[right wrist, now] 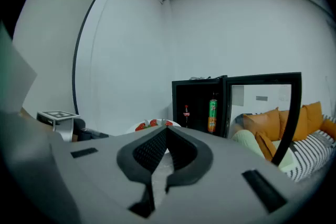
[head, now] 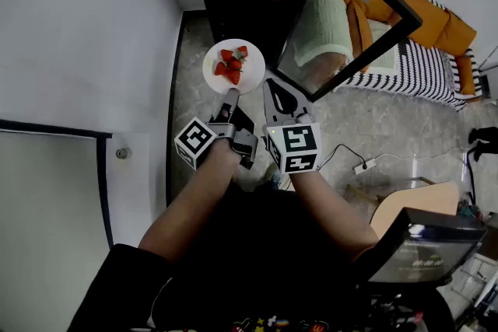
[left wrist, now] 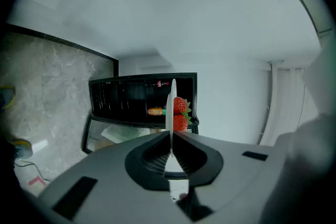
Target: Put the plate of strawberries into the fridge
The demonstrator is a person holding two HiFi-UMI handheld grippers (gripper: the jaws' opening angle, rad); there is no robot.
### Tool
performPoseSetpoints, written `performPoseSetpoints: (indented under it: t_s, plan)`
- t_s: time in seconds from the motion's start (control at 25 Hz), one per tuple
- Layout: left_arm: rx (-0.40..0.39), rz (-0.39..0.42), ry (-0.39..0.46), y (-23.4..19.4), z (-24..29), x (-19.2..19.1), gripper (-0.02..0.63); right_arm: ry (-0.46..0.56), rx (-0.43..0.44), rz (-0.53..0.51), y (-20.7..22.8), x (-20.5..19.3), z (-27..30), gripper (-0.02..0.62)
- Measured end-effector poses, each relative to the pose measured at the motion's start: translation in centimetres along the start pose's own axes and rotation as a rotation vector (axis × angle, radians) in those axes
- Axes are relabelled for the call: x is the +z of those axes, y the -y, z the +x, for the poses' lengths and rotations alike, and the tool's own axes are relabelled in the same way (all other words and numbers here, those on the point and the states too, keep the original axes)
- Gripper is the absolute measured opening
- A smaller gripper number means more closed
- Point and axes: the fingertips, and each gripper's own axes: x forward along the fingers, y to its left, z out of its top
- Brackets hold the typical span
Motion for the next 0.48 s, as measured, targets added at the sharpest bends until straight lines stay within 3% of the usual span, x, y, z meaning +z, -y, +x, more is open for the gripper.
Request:
performPoseSetpoints:
  t_s: [0.48]
  plan:
    - [-0.007,-0.012,-0.003,-0.45,0.56,-0.84,0.015,0.007,-0.018,-0.013,0.89,-0.64,-0.29,0.005]
